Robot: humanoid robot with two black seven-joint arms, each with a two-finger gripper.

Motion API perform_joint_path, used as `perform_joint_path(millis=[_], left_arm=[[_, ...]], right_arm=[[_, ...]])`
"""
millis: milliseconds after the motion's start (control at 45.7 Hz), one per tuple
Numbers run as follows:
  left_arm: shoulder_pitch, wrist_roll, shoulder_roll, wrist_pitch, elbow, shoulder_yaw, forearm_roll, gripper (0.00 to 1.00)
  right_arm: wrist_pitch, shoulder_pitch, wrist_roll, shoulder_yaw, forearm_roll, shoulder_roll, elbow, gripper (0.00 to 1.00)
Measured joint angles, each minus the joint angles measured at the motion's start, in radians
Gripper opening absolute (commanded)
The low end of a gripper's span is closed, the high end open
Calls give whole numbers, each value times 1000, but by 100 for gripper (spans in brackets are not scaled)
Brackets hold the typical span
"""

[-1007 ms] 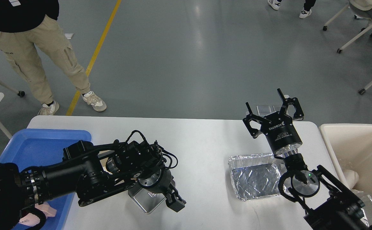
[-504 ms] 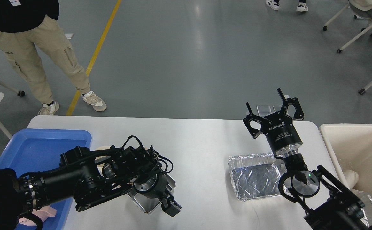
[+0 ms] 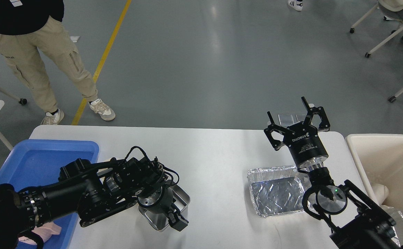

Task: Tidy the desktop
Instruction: 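Lower the left gripper onto the small steel box and grasp it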

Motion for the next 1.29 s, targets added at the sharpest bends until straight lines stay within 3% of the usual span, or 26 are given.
perform_joint_path(millis=[285, 416, 547, 701, 810, 1007, 1292], left_arm=[[-2, -26, -3, 18, 31, 1, 2, 56], [-1, -31, 0, 19, 34, 2, 4, 39], [1, -39, 1, 19, 35, 3, 10, 36], [1, -46, 2, 19, 41, 24, 10, 17], [-2, -61, 2, 21, 43, 47, 10, 9], [-15, -79, 5, 25, 44, 52, 11, 1], [-16, -94, 5, 29, 43, 52, 23, 0]], right_arm=[[2, -1, 0, 3, 0, -3, 0, 100], [2, -1, 0, 3, 0, -1, 0, 100], [2, -1, 0, 3, 0, 0, 0, 100], [4, -1, 0, 4, 0, 0, 0, 100], [4, -1, 0, 4, 0, -1, 0, 100], [4, -1, 0, 4, 0, -1, 0, 100], [4, -1, 0, 4, 0, -4, 0, 100]])
